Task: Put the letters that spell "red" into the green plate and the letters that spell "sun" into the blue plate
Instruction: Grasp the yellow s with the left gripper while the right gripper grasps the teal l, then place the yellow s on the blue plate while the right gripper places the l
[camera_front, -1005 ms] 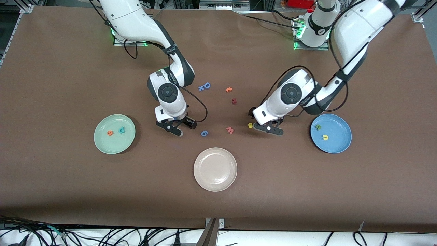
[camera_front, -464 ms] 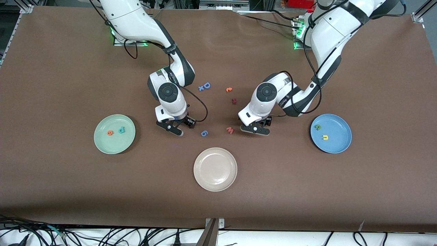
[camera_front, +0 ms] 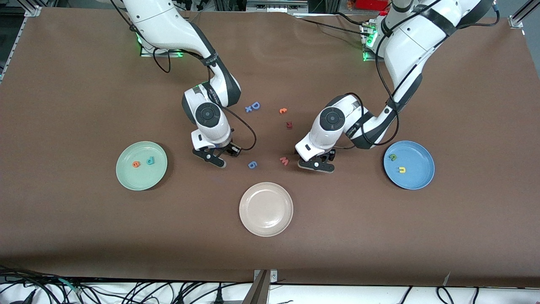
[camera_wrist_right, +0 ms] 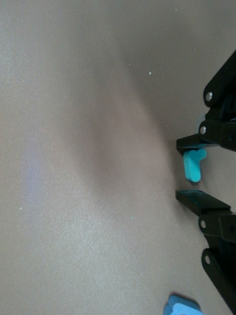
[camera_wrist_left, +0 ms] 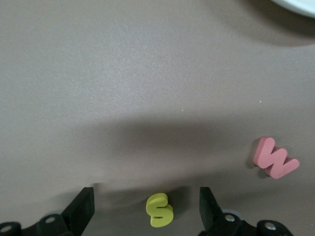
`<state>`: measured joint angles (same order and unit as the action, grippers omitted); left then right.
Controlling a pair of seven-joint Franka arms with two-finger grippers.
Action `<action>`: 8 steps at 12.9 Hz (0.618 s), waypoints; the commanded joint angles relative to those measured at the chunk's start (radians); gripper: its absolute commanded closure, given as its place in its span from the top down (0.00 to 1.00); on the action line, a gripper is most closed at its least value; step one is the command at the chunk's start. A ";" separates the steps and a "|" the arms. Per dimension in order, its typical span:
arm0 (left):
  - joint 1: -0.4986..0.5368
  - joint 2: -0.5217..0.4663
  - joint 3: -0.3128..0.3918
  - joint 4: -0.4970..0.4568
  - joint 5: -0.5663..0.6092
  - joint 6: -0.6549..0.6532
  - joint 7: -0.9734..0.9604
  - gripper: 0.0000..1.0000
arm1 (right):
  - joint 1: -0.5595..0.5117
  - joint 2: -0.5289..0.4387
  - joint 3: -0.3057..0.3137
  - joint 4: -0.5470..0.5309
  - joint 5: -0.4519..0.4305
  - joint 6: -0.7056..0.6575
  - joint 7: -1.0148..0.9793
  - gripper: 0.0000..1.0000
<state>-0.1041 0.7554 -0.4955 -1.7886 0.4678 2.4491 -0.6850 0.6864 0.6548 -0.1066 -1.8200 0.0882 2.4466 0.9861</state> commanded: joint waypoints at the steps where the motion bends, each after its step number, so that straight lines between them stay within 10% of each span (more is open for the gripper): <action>1: -0.003 0.013 -0.003 0.012 0.020 -0.005 -0.019 0.86 | 0.012 0.019 -0.005 -0.005 0.019 -0.032 0.012 0.31; 8: -0.003 0.009 -0.008 -0.009 0.020 -0.012 -0.042 0.62 | -0.027 0.017 -0.010 0.117 0.018 -0.196 -0.014 0.21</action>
<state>-0.1057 0.7603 -0.4970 -1.7907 0.4678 2.4430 -0.7012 0.6812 0.6518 -0.1127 -1.7920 0.0890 2.3482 0.9869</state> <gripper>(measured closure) 0.322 0.705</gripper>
